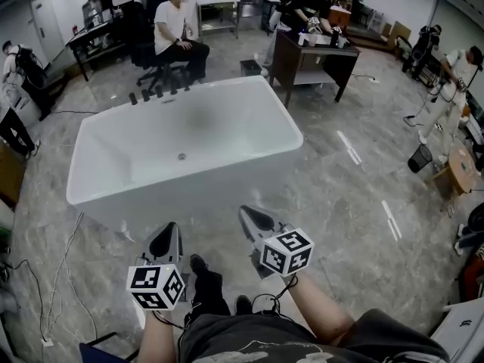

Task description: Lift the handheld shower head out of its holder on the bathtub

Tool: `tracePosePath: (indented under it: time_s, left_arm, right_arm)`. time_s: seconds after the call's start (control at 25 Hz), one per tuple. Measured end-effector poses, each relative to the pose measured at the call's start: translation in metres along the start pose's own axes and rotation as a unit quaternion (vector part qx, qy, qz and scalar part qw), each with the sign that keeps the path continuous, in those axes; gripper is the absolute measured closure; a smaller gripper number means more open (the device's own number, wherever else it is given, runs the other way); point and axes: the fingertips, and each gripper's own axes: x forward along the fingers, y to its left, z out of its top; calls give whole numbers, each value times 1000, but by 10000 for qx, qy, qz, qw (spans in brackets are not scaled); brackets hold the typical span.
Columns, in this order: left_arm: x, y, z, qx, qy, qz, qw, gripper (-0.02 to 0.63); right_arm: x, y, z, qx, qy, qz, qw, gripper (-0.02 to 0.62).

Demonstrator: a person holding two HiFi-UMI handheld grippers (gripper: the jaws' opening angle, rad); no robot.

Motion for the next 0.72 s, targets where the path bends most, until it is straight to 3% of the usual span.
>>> tracePosePath:
  time_s: [0.28,0.72]
  left_arm:
    - [37,32,6,-162,21,63,9998,591]
    - [132,108,29,-353,34,-78,9993,591]
  right_arm:
    - [32,-17,6,-375,183,-170,9990,568]
    - [130,-73,21,-314,367,-504,9976,568]
